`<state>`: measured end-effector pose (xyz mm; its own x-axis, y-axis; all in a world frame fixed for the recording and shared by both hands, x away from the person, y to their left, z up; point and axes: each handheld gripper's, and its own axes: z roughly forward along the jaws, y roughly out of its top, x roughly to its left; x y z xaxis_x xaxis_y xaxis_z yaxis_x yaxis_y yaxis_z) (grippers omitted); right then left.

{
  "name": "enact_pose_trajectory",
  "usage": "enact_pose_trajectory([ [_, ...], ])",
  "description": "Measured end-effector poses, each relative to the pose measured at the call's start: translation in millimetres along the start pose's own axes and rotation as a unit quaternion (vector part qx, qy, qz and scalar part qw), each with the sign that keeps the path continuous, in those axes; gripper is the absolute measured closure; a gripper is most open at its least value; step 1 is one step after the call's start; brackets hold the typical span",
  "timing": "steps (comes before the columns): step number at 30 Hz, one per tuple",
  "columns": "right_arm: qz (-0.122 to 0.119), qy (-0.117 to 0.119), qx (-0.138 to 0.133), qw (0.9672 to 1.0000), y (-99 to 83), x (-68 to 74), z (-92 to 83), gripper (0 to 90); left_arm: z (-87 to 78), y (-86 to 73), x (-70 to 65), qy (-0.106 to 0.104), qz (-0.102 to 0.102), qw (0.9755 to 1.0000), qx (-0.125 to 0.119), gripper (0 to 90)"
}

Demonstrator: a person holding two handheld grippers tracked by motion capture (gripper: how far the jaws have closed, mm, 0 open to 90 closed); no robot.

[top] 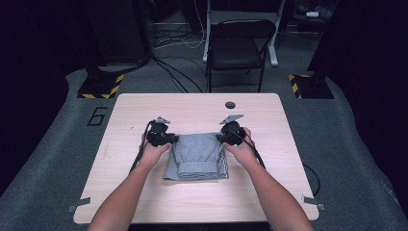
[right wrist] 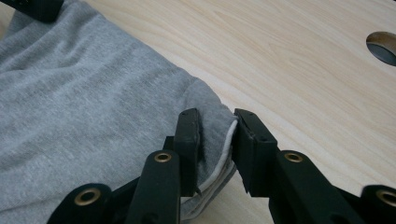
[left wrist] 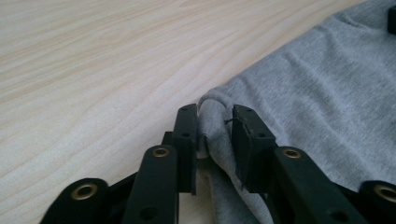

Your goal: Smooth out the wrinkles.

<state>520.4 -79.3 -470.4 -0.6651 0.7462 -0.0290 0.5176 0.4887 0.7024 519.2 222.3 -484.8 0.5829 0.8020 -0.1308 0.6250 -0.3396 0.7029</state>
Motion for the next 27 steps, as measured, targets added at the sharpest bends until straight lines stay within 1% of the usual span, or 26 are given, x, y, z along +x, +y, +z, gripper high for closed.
enact_pose_trajectory([
  [1,-0.004,-0.001,-0.004,1.0,-0.1,-1.2,1.2,68.8,-0.2,0.1,0.2,-0.002,-0.003,1.0,-0.002,68.4],
  [2,-0.002,-0.001,-0.005,1.0,-0.3,-1.4,2.1,67.6,-0.1,-0.2,-0.7,-0.004,-0.016,0.9999,-0.005,65.6],
  [3,0.004,0.001,-0.003,1.0,-0.7,-1.1,2.4,66.1,0.3,-0.4,-0.5,-0.008,-0.018,0.9998,-0.006,62.6],
  [4,0.002,0.001,-0.001,1.0,-1.1,-1.5,3.5,64.9,0.4,-0.9,-1.0,-0.01,-0.016,0.9998,-0.003,61.2],
  [5,-0.003,0.002,0.003,1.0,-1.5,-1.8,4.3,64.1,0.1,-1.2,-1.7,-0.006,-0.007,1.0,0.001,59.7],
  [6,-0.003,0.002,0.008,1.0,-2.0,-2.1,4.2,62.7,-0.2,-1.4,-3.0,-0.005,-0.007,1.0,0.002,57.9],
  [7,-0.003,-0.002,0.004,1.0,-2.5,-2.8,4.6,60.0,-1.2,-1.1,-3.2,-0.005,-0.006,1.0,0.001,55.8],
  [8,-0.001,-0.001,0.008,1.0,-2.5,-3.5,3.9,56.7,-2.3,-0.8,-3.2,-0.004,-0.006,1.0,-0.005,53.0],
  [9,-0.001,-0.002,0.008,1.0,-2.7,-4.2,3.0,55.1,-3.8,-0.3,-3.8,-0.004,-0.011,0.9999,-0.01,51.2],
  [10,0.004,-0.002,0.003,1.0,-3.0,-4.4,2.5,53.8,-5.4,0.1,-4.2,-0.004,-0.015,0.9998,-0.015,50.0],
  [11,0.007,0.0,0.003,1.0,-2.8,-4.4,1.4,52.0,-7.2,0.9,-3.7,-0.003,-0.013,0.9998,-0.017,48.6],
  [13,0.006,-0.005,-0.003,1.0,-2.4,-4.0,-0.5,49.4,-10.8,1.9,-3.4,0.001,-0.01,0.9998,-0.02,46.7],
  [14,0.002,-0.008,-0.003,1.0,-1.9,-4.1,-1.5,49.2,-12.2,2.2,-3.5,0.002,-0.012,0.9997,-0.023,46.1],
  [16,0.005,-0.007,-0.009,0.9999,-1.5,-2.2,-3.8,47.9,-15.5,2.6,-3.0,0.002,-0.01,0.9996,-0.027,46.2],
  [17,0.003,-0.008,-0.011,0.9999,-1.3,-1.1,-5.3,47.7,-17.1,2.5,-3.0,0.002,-0.013,0.9995,-0.028,46.2],
  [18,0.009,-0.008,-0.016,0.9998,-2.0,1.4,-6.8,47.5,-18.8,2.6,-2.3,0.003,-0.011,0.9995,-0.03,46.3],
  [19,0.001,-0.006,-0.021,0.9998,-2.3,2.0,-7.7,47.4,-20.7,2.5,-2.4,-0.001,-0.015,0.9995,-0.029,46.4],
  [20,0.004,-0.005,-0.021,0.9998,-2.7,4.5,-9.6,47.4,-22.4,2.5,-2.5,-0.001,-0.016,0.9994,-0.03,46.7],
  [21,-0.004,-0.003,-0.024,0.9997,-3.0,5.3,-11.6,47.4,-24.2,2.5,-2.4,-0.002,-0.015,0.9994,-0.031,47.0],
  [22,-0.001,0.001,-0.023,0.9997,-3.0,7.0,-14.2,47.4,-26.2,2.4,-2.8,-0.002,-0.013,0.9994,-0.032,47.3],
  [24,-0.004,0.003,-0.028,0.9996,-2.6,8.3,-20.0,46.9,-30.0,2.2,-5.0,-0.001,-0.007,0.9994,-0.033,47.3],
  [25,-0.002,0.006,-0.032,0.9995,-2.2,9.3,-23.0,46.5,-32.2,2.5,-6.2,-0.002,-0.004,0.9995,-0.032,47.3],
  [26,-0.007,0.009,-0.035,0.9993,-1.5,9.1,-26.3,46.3,-34.5,2.7,-7.8,-0.004,-0.003,0.9994,-0.034,47.3],
  [27,-0.006,0.011,-0.038,0.9992,-1.0,10.0,-29.6,46.1,-37.0,3.1,-9.6,-0.007,-0.002,0.9993,-0.037,47.3],
])
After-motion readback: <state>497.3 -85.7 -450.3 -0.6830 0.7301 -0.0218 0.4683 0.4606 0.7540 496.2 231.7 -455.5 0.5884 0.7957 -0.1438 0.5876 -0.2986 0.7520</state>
